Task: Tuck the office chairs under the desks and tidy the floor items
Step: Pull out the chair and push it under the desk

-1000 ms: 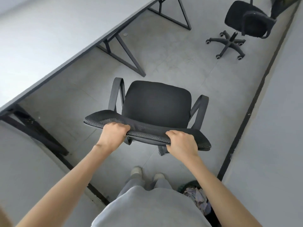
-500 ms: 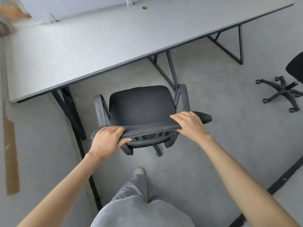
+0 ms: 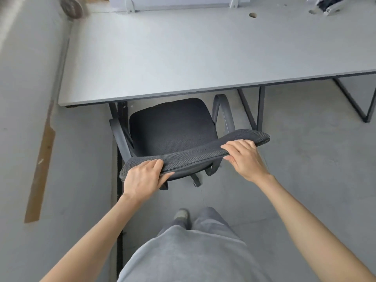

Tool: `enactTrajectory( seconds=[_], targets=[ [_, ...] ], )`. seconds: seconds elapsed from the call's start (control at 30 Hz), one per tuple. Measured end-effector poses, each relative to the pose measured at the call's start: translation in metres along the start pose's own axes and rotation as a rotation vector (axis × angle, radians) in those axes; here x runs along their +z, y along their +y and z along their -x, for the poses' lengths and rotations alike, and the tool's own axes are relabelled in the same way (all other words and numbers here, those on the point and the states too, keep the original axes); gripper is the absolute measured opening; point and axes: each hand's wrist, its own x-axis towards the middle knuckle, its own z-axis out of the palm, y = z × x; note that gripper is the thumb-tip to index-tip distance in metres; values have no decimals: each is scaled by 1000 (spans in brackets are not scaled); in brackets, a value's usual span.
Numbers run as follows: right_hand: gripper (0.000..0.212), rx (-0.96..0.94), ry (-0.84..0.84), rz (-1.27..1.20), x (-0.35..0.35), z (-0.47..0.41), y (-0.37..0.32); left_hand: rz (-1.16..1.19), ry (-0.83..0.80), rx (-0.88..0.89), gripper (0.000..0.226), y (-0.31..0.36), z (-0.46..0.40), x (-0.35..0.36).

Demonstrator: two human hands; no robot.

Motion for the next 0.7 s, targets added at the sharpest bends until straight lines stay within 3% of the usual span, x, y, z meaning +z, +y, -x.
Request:
enactTrajectory(
  seconds=[0.1, 0.23, 0.4, 0.7],
  targets=[
    [48, -46, -44, -47, 9, -48, 16, -10, 15, -84, 54, -10, -21, 3],
    [39, -147, -102, -63, 18, -111, 35, -35, 26, -206, 48, -21, -49, 10],
    [41, -272, -174, -83, 27, -183, 40, -40, 30, -388, 64, -40, -75, 16],
    [35, -305, -94, -140, 43, -193, 41, -14, -93, -437, 63, -53, -83, 11]
  ],
)
